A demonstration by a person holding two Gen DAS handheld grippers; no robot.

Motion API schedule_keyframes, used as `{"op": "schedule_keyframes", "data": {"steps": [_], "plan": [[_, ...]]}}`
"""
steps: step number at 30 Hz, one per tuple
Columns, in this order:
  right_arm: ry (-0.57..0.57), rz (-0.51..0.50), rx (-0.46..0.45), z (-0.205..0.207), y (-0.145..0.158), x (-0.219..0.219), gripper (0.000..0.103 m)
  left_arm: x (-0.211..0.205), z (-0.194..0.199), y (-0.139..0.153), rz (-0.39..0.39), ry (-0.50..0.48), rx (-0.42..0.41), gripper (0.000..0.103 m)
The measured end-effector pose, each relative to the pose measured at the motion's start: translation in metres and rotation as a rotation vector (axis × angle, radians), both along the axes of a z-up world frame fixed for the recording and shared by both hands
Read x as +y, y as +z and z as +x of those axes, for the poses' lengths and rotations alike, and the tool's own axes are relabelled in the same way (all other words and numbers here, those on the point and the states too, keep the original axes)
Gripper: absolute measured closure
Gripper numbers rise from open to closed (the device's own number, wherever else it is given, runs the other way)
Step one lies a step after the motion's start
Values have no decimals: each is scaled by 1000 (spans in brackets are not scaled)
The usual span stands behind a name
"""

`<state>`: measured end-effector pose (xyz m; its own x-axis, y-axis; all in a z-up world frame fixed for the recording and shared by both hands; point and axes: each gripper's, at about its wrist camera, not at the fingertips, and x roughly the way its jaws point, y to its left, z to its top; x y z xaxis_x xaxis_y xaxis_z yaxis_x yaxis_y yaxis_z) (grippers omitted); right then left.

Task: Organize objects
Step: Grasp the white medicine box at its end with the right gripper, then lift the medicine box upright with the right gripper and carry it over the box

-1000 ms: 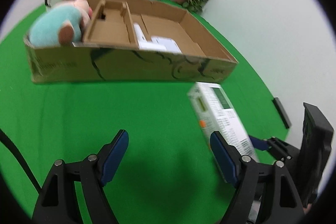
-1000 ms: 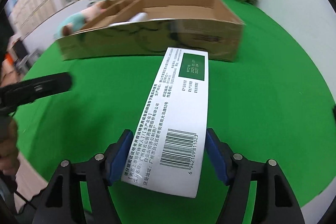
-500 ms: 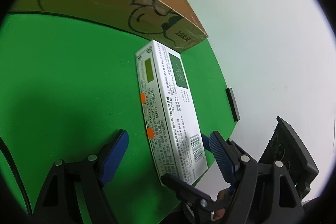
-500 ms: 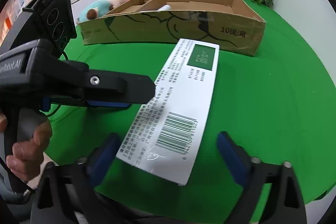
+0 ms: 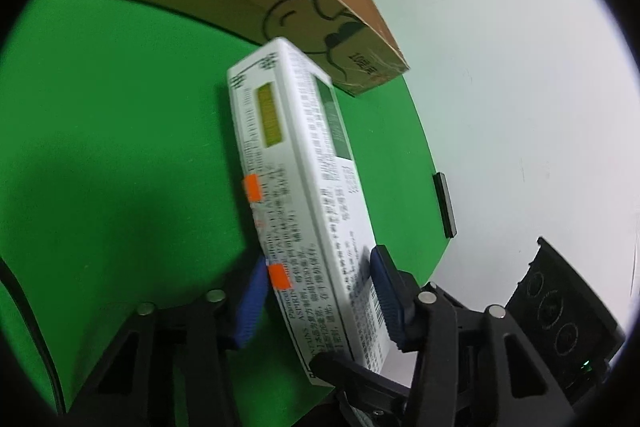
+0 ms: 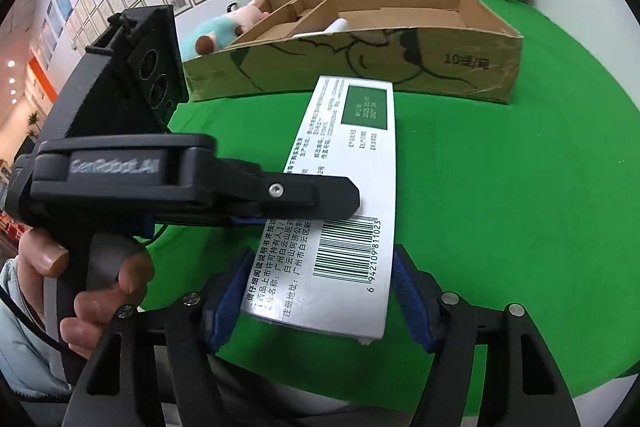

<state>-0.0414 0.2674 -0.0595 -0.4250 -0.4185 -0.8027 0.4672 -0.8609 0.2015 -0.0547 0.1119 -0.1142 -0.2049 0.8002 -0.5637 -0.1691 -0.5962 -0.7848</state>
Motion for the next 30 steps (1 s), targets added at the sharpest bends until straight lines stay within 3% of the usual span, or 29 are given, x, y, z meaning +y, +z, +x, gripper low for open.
{"op": "schedule_keyframes", "data": {"steps": [8, 19, 30], "plan": [[-22, -1, 57, 8, 7, -6, 41, -2, 11, 18, -24, 17, 71, 60], [-55, -34, 266, -13, 73, -17, 44, 0, 0, 108, -93, 28, 299, 60], [-105, -34, 335, -58, 130, -16, 44, 16, -40, 162, -55, -9, 358, 60]]}}
